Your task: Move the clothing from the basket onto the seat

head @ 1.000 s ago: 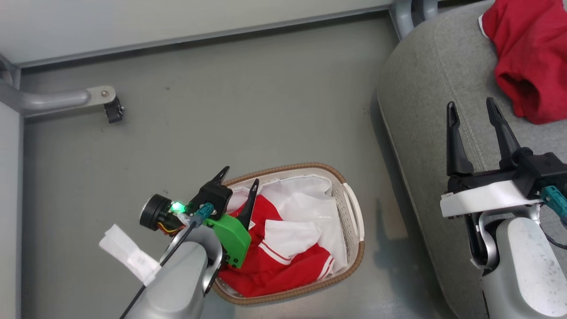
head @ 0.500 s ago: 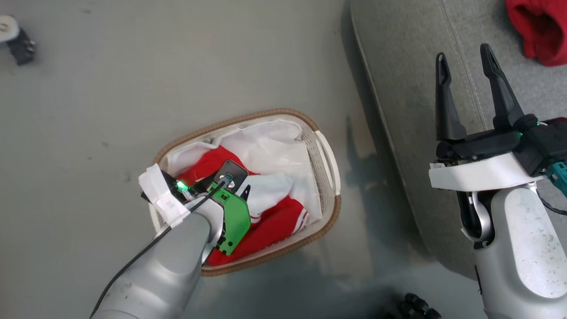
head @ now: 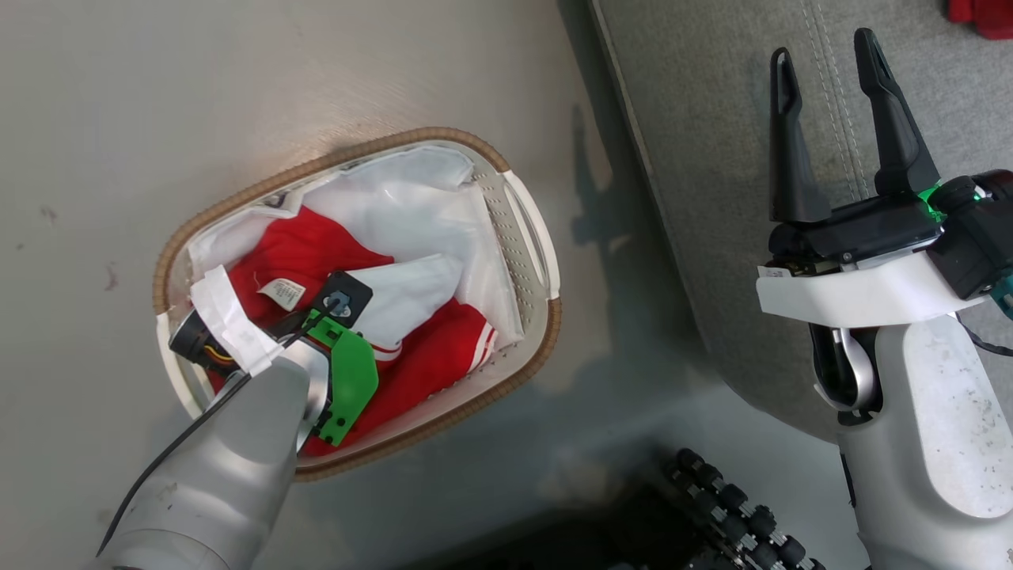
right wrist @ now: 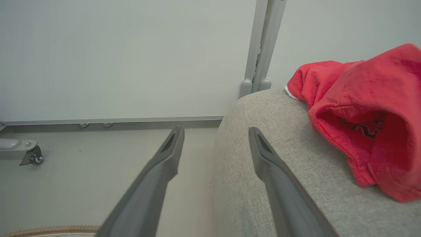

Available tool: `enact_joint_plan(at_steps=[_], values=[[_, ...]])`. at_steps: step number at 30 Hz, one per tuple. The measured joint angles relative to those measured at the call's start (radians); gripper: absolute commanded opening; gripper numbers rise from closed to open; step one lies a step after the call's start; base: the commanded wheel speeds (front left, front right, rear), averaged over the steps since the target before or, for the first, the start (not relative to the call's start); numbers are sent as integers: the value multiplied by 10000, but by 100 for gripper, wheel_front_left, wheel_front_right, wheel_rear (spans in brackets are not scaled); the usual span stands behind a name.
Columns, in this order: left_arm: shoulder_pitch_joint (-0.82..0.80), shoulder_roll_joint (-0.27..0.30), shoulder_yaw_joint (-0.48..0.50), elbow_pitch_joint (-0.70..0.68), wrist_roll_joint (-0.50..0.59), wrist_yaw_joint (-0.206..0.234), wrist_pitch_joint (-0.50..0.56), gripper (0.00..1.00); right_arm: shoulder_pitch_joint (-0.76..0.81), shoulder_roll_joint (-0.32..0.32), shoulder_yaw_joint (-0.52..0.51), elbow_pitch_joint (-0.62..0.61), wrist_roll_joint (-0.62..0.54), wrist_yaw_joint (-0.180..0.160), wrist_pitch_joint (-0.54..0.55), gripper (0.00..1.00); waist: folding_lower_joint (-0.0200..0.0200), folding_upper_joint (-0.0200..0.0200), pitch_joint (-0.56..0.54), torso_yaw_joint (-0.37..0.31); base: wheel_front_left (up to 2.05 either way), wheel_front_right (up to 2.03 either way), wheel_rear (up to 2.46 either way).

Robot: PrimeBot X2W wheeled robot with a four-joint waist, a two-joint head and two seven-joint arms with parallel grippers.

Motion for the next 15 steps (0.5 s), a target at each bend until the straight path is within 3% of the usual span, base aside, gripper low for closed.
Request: enact_joint_plan(at_steps=[14,15], values=[[-167,107,-113,328,-257,21,282,100,-172,4,347,-40,253,0,0,100,-1,0,783,-513,0,0,0],[-170,86,-136,341,-261,21,318,82,-190,4,359,-40,255,0,-2,100,0,0,800,-522,0,0,0]])
